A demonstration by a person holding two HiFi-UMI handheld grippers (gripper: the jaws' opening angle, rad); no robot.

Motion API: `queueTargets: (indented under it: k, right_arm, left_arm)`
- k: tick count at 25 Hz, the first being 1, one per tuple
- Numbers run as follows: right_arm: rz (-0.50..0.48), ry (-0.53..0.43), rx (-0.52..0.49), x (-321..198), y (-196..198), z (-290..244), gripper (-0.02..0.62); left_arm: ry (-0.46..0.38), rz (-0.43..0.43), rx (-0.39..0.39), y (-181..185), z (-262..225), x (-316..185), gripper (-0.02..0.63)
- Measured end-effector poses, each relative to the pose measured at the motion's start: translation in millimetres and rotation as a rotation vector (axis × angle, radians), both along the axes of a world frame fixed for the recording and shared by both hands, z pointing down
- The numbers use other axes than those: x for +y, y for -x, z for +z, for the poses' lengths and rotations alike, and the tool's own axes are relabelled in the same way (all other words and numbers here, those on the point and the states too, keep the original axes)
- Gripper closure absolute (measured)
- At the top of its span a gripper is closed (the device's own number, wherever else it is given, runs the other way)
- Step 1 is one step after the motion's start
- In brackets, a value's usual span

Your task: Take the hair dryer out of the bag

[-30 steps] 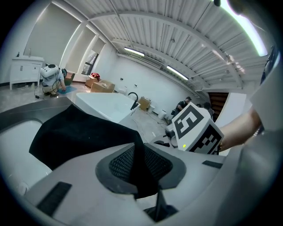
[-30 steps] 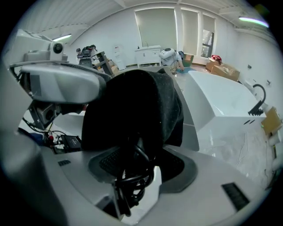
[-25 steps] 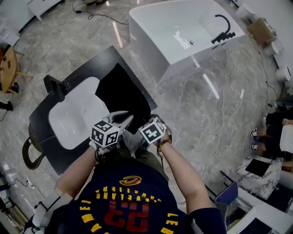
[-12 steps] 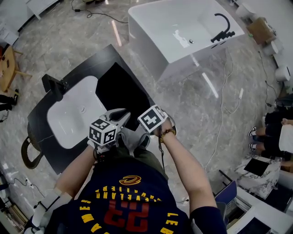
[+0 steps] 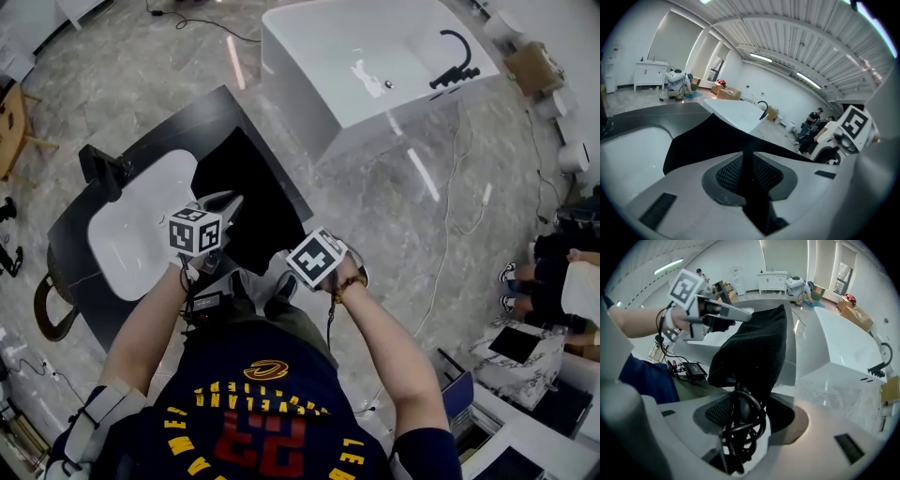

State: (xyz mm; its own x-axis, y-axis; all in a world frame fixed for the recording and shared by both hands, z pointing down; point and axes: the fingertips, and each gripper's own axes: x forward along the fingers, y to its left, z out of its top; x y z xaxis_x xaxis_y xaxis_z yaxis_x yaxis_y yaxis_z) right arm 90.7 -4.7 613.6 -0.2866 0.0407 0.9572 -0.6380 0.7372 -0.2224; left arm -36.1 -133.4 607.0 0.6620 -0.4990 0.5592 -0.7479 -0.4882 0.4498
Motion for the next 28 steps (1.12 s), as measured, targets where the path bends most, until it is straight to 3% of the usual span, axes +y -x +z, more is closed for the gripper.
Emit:
queueTargets:
  k: [4, 10, 14, 18, 23, 28]
  right_arm:
    - [0.062, -0.051, -0.041, -9, 1, 1, 0.371]
    - [0.172, -0.224, -0.111, -67, 10, -18, 0.374]
    - [0.22, -0.315, -0.19, -101, 25, -43, 0.376]
    - [0.224, -0.324, -0.241, -108, 43, -41, 0.376]
    - [0.219, -0.271, -0.2, -88, 43, 0, 0.376]
    - [0.207, -0.325, -0.188, -81, 37, 23, 0.376]
  left_arm:
    - [0.049, -0.07, 0.034, 11, 7, -43, 0.557]
    - [-0.029, -0.103, 0.081, 15, -35, -90, 0.557]
    - [-0.086, -0.131, 0.126, 22, -68, -98, 0.557]
    - [-0.093, -0.143, 0.139, 27, -75, -83, 0.557]
    - [-0.074, -0.111, 0.071, 26, -53, -49, 0.557]
    - [-0.141, 0.036, -0.067, 6, -49, -11, 0.557]
